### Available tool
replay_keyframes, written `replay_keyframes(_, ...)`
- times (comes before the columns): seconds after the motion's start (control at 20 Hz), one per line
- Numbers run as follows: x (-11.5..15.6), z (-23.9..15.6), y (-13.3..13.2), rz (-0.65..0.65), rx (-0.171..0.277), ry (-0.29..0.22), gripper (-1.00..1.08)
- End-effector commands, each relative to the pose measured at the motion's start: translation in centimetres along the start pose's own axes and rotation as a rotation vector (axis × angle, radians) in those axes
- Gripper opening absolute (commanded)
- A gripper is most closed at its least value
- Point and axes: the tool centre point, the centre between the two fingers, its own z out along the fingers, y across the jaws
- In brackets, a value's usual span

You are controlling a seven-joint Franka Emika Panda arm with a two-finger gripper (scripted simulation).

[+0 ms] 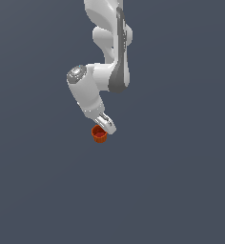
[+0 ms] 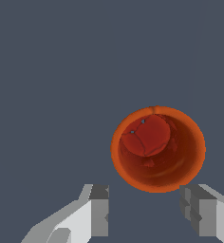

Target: Pick up the object and move it to a goal position.

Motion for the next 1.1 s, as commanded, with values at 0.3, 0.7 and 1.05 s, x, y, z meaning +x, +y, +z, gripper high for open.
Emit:
replay_keyframes(0.3,-0.3,1.5,3.6,0.348,0.046,-0.057,0.28)
replay_keyframes(0.7,-0.5,2.2,5.2,0.511,0.063,-0.084,0.28)
replay_keyframes(1.05,-0.6,2.4,5.3,0.524,0.064,-0.086,0.28)
